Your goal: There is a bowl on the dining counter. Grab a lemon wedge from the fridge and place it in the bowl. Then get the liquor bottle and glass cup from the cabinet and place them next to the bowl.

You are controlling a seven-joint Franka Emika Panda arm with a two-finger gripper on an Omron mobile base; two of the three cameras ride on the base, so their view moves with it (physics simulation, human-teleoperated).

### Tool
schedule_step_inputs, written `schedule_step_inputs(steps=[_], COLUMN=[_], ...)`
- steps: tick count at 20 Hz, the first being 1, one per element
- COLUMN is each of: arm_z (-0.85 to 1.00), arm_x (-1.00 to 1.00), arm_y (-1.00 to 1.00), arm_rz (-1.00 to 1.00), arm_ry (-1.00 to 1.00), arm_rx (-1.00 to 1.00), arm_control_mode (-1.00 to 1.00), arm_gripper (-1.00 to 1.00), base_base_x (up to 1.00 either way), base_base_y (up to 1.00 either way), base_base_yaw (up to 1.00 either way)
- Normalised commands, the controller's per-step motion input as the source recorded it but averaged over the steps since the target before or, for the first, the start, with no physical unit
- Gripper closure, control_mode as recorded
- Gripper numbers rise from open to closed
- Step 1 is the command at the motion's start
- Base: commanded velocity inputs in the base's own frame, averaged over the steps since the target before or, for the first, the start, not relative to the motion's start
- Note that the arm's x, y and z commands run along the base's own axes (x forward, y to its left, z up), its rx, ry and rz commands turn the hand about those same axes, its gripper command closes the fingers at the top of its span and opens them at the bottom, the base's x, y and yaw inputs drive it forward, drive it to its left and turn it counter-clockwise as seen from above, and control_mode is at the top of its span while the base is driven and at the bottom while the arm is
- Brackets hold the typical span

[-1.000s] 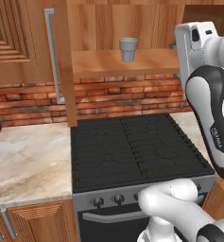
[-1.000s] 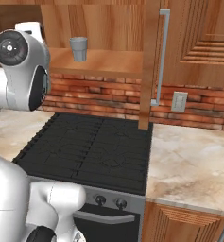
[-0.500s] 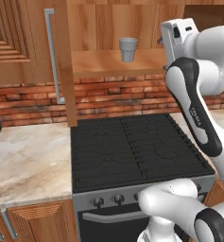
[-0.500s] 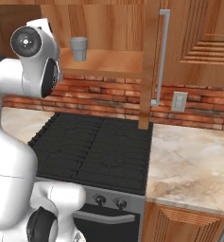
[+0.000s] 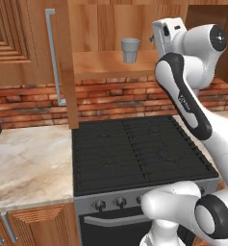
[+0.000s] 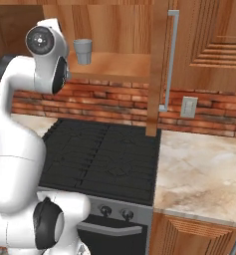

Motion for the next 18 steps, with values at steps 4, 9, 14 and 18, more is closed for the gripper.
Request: schedule_step_inputs(steps=[4, 9, 14, 18], arm_z=[0.0, 0.0, 0.0, 0.0], arm_x=[0.48, 0.54, 0.52, 0.49], arm_y=[0.18, 0.15, 0.05, 0.02], arm_rz=[0.0, 0.0, 0.0, 0.0], arm_ry=[0.0, 0.0, 0.0, 0.0], arm_rx=[0.0, 0.0, 0.0, 0.0], arm_control_mode=[-1.0, -1.0, -1.0, -1.0], arm_gripper=[-1.0, -1.0, -1.0, -1.0], base_base_x=[0.0, 0.0, 0.0, 0.0], base_base_y=[0.0, 0.0, 0.0, 0.0], base_base_yaw=[0.0, 0.0, 0.0, 0.0])
